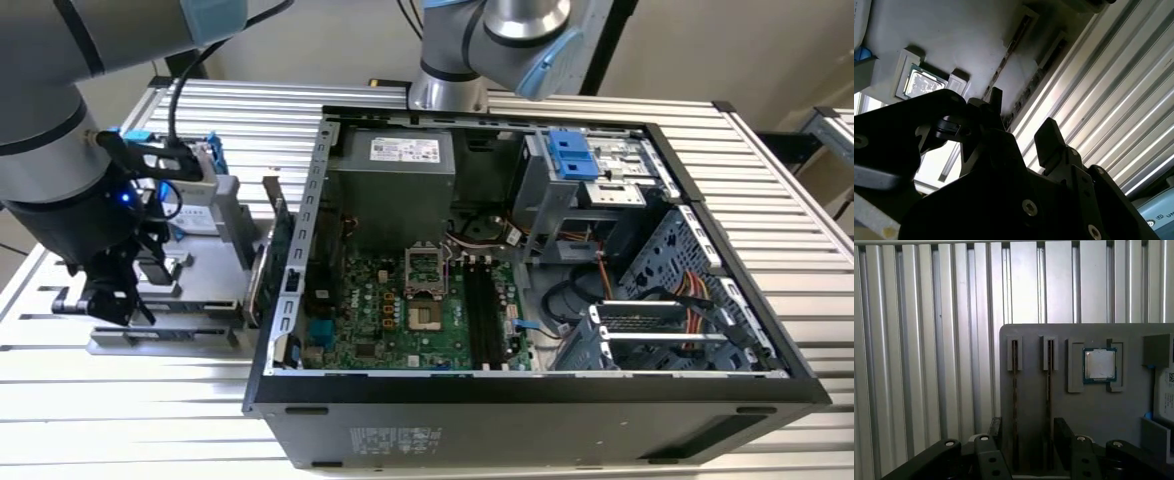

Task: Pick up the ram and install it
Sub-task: 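Pick up the ram and move it above insertion slot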

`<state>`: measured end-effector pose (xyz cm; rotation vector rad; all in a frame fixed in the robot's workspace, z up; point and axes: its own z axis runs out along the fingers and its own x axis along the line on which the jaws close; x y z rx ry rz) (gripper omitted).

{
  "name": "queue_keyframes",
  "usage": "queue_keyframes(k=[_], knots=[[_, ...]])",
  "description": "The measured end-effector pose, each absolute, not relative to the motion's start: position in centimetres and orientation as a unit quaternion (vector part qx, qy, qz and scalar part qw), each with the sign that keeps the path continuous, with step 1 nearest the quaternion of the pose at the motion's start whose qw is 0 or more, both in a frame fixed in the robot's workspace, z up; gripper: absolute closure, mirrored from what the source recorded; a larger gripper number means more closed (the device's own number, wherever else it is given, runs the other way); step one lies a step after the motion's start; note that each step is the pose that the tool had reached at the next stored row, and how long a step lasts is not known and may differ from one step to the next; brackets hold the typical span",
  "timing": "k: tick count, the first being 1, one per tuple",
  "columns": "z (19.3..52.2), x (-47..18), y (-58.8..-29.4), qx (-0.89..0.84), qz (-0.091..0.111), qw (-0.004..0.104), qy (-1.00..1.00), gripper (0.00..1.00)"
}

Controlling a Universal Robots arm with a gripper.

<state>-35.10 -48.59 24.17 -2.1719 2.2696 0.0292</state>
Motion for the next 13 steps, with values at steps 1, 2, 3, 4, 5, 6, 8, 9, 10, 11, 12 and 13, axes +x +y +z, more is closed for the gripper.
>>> queue_keyframes(k=[1,2,3,4,5,6,8,9,10,11,12,13], knots=[[24.11,-35.10,-48.60,-0.691,0.009,0.000,0.722,0.00],[24.04,-35.10,-48.61,-0.691,0.009,0.000,0.722,0.00],[23.99,-35.10,-48.62,-0.691,0.009,0.000,0.722,0.00],[23.92,-35.10,-48.63,-0.691,0.009,0.000,0.722,0.00],[23.85,-35.10,-48.64,-0.691,0.009,0.000,0.722,0.00],[23.78,-35.10,-48.64,-0.691,0.009,0.000,0.722,0.00],[23.64,-35.10,-48.66,-0.691,0.009,0.000,0.722,0.00],[23.57,-35.10,-48.66,-0.691,0.009,0.000,0.722,0.00],[23.50,-35.10,-48.66,-0.691,0.009,0.000,0.722,0.00],[23.42,-35.10,-48.67,-0.691,0.009,0.000,0.722,0.00],[23.36,-35.10,-48.68,-0.691,0.009,0.000,0.722,0.00],[23.29,-35.10,-48.68,-0.691,0.009,0.000,0.722,0.00]])
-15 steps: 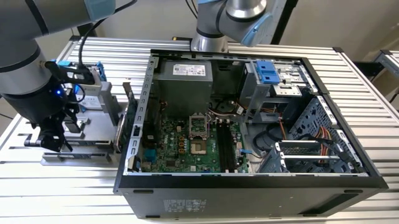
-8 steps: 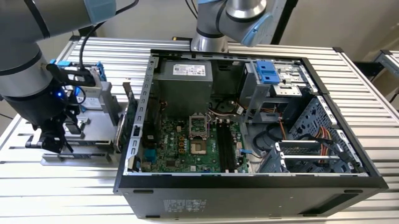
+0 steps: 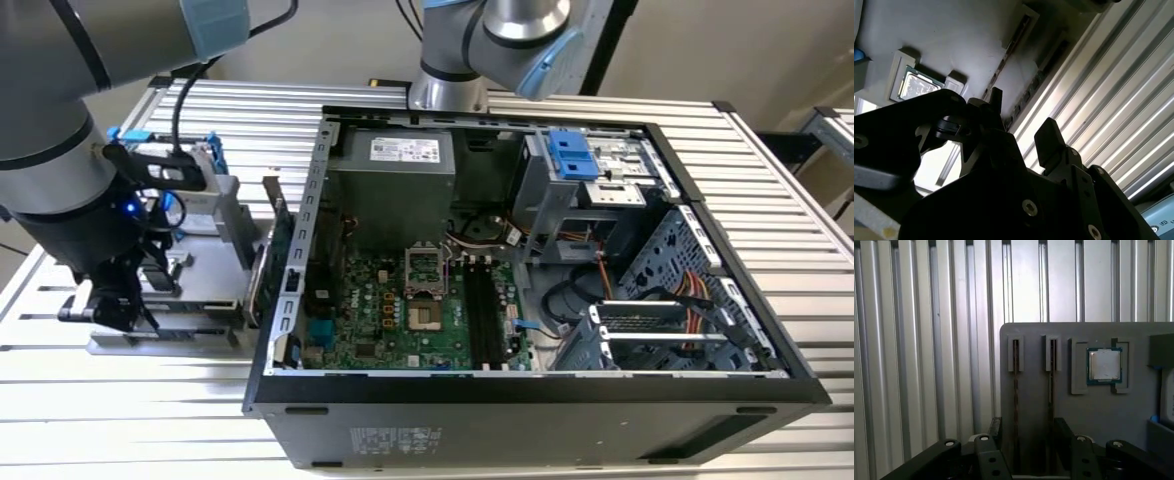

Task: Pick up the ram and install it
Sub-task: 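Pick up the ram and move it above insertion slot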

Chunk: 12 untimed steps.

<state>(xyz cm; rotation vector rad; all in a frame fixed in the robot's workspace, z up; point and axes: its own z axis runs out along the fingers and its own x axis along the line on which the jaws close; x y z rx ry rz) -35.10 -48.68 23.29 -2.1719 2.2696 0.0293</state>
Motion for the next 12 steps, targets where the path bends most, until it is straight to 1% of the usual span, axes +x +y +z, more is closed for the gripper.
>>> queue_keyframes(k=[12], knots=[[22.46,-35.10,-48.91,-0.691,0.009,0.000,0.722,0.00]])
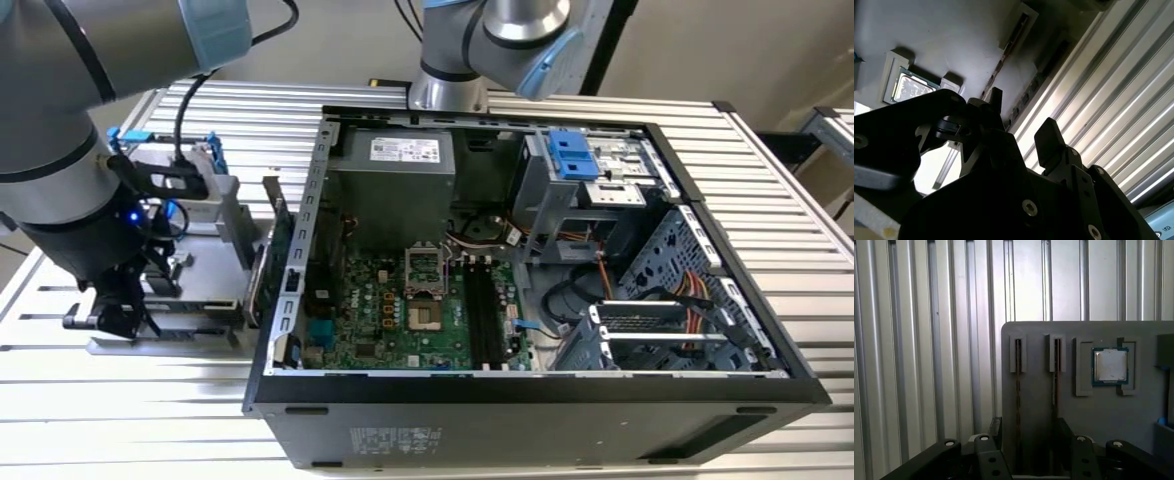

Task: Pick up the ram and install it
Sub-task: 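Pick up the ram and move it above insertion slot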

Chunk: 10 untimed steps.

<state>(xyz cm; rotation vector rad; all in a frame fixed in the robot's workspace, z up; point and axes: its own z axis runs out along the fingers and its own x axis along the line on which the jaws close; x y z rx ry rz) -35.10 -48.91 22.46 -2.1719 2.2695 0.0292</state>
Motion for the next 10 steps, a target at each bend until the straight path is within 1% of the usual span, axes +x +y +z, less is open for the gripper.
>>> queue_keyframes(k=[10], knots=[[21.74,-35.10,-49.02,-0.691,0.009,0.000,0.722,0.00]])
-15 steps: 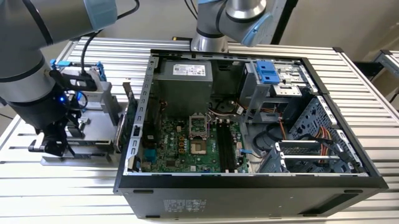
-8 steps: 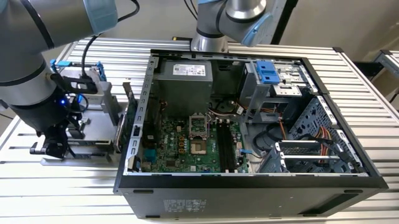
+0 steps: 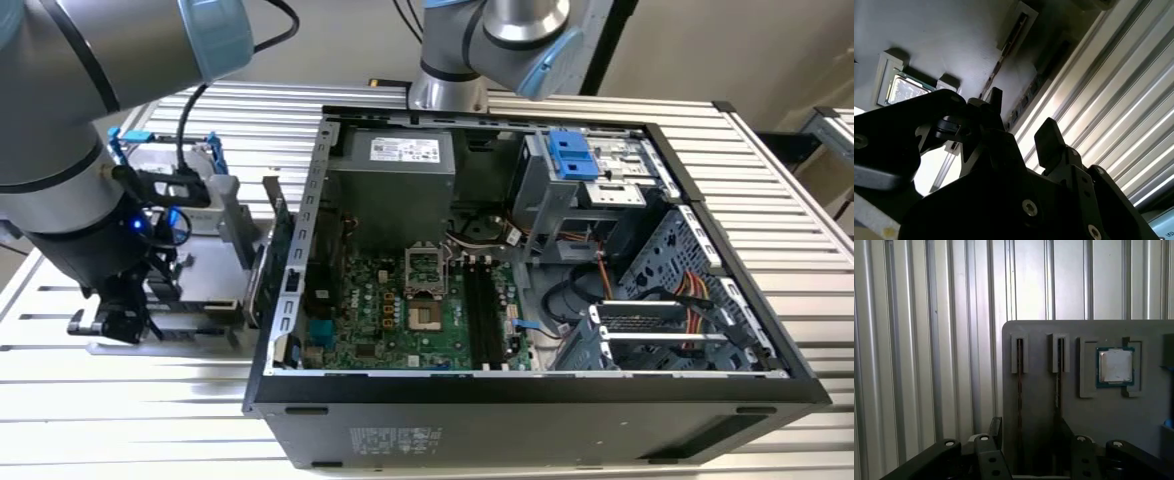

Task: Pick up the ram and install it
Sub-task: 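Pick up the ram and move it above insertion slot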

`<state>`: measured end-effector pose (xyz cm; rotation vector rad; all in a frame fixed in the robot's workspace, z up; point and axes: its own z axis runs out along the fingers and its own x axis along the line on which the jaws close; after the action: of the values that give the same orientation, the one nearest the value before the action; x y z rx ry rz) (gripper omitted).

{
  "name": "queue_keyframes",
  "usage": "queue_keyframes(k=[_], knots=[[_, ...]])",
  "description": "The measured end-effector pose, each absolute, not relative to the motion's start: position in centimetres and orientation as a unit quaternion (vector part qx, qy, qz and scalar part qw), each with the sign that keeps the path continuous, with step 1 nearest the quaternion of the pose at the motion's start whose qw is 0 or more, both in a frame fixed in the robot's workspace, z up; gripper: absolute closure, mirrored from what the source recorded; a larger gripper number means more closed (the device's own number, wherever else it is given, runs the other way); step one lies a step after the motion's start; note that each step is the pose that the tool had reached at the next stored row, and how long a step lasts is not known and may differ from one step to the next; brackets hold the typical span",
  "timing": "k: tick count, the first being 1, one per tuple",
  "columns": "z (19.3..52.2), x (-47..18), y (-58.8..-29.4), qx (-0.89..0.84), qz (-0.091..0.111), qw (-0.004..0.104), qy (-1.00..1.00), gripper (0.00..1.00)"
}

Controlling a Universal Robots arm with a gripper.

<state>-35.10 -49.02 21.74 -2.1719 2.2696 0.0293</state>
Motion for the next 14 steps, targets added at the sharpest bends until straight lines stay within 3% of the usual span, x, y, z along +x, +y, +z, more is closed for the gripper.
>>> queue_keyframes(k=[14], knots=[[20.76,-35.10,-49.05,-0.691,0.009,0.000,0.722,0.00]])
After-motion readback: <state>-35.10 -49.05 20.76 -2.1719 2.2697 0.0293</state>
